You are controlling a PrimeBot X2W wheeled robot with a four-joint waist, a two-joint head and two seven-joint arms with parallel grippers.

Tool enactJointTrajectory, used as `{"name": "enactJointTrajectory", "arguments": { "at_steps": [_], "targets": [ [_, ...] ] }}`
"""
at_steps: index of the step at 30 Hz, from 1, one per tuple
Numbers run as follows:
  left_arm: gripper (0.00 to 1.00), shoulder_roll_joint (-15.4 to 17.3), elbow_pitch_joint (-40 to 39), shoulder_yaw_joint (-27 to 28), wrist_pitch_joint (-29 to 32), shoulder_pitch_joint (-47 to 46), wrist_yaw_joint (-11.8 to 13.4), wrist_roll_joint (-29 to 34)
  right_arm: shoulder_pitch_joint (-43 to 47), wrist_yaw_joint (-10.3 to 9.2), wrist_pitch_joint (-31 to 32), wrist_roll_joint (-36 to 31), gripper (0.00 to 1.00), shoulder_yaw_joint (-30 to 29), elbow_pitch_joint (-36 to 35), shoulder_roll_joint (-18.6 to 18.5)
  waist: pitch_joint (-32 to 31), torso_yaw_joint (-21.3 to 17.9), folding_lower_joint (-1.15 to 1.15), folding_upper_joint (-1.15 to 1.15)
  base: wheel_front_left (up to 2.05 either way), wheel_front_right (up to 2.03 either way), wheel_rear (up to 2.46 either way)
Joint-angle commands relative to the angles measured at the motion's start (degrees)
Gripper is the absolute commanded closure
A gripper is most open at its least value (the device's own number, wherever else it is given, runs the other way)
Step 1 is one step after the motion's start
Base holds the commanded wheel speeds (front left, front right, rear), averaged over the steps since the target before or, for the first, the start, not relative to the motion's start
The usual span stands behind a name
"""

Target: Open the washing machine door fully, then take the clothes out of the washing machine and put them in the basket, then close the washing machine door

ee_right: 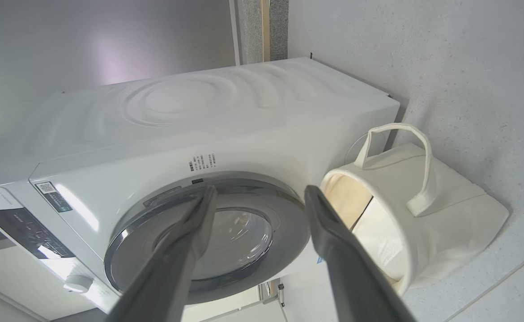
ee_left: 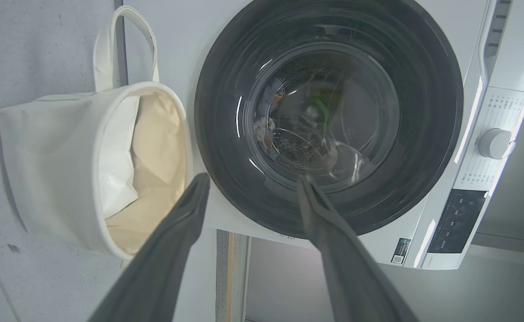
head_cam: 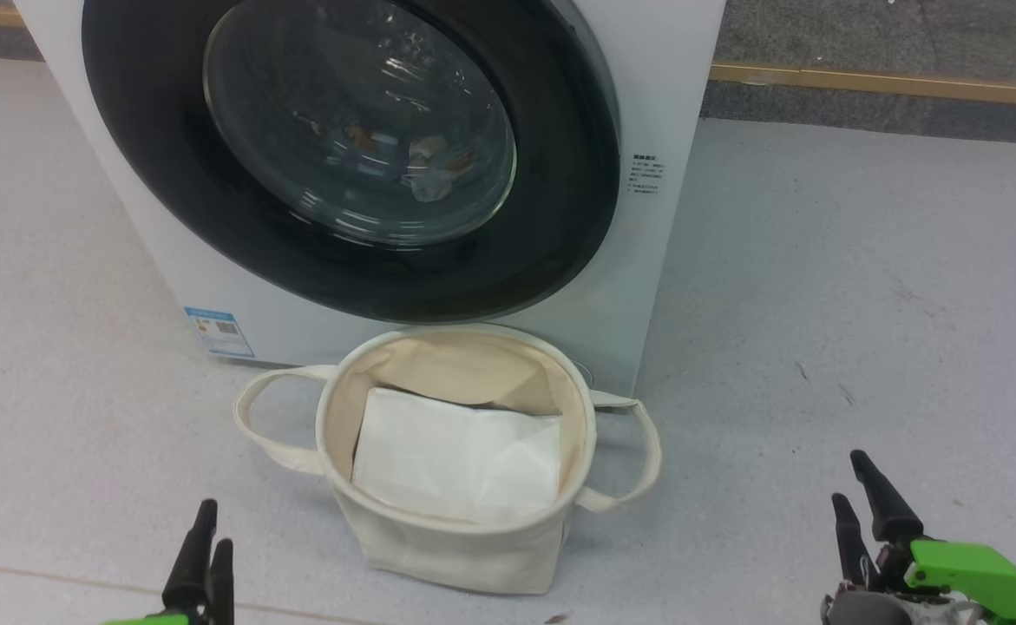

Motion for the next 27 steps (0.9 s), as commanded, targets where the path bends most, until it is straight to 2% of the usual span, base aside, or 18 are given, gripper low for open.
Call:
{"name": "enactJointTrajectory", "arguments": {
  "at_steps": [1, 11, 27],
  "targets": [
    [0.0, 1.0, -2.7, -0.1, -0.7, -2.8, 0.4, 0.1, -3.3, 0.0, -0.6, 0.6, 0.0, 0.9, -2.5, -0.3, 0.0, 0.0, -0.01, 0.0, 0.0, 0.0, 0.0],
    [0.0, 2.5, -5.1, -1.8, -2.5, -3.2, 1.1, 3.5, -4.5, 0.01, -2.3, -3.5, 0.0, 3.4, -5.1, -1.0, 0.0, 0.2, -0.01, 0.0, 0.0, 0.0, 0.0],
    [0.0, 5.5, -7.2, -5.6, -5.8, -4.1, 1.9, 18.8, -5.8, 0.01, -5.1, -17.8, 0.0, 8.2, -7.2, -2.0, 0.1, 0.6, -0.01, 0.0, 0.0, 0.0, 0.0]
  ]
}}
